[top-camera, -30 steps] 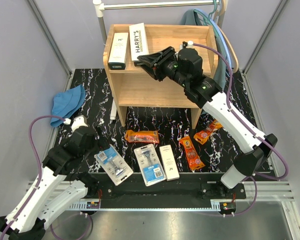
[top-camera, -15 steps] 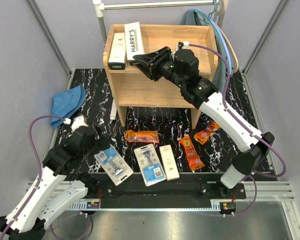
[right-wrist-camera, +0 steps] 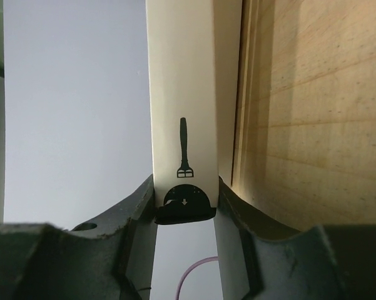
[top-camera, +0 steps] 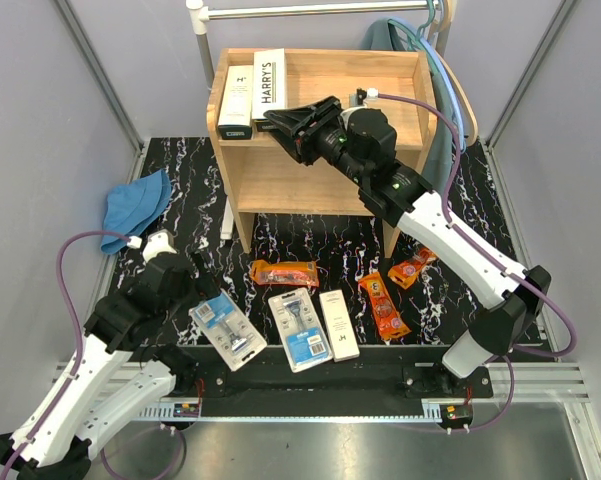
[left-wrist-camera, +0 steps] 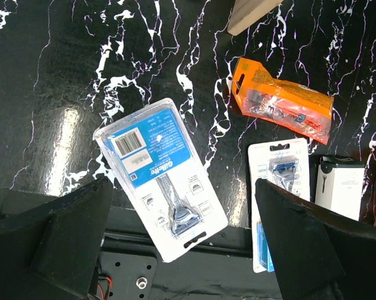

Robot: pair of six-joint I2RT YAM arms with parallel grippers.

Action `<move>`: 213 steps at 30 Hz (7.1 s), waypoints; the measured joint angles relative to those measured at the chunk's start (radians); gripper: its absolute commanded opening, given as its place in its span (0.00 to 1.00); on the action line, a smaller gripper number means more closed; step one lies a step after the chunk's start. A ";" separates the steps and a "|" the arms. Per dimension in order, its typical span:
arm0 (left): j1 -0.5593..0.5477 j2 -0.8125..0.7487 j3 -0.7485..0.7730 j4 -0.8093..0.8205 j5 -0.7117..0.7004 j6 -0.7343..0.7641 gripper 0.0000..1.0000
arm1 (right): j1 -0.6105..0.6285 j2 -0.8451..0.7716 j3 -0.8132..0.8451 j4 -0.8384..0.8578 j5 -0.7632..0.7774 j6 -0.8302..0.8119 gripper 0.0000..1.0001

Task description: Place and organize the shaving razors onto the shelf

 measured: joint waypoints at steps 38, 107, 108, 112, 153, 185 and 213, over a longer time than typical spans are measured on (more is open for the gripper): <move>0.000 0.000 -0.013 0.010 0.034 0.034 0.99 | 0.008 -0.060 -0.026 -0.037 -0.101 -0.097 0.72; -0.002 0.426 0.557 0.594 0.656 0.232 0.18 | -0.011 -0.031 -0.019 -0.178 -0.205 -0.215 0.90; -0.002 0.431 0.557 0.594 0.657 0.232 0.18 | -0.011 -0.032 -0.019 -0.178 -0.205 -0.215 0.89; -0.002 0.431 0.557 0.604 0.658 0.232 0.18 | -0.012 -0.057 -0.039 -0.186 -0.195 -0.208 0.87; -0.002 0.290 0.359 0.621 0.649 0.236 0.19 | -0.026 -0.187 -0.167 -0.071 -0.005 -0.160 0.43; -0.002 0.230 0.300 0.620 0.636 0.251 0.21 | -0.026 0.014 0.020 0.025 -0.128 -0.111 0.68; -0.002 0.211 0.274 0.599 0.619 0.252 0.29 | -0.026 -0.031 0.000 -0.003 -0.201 -0.108 0.82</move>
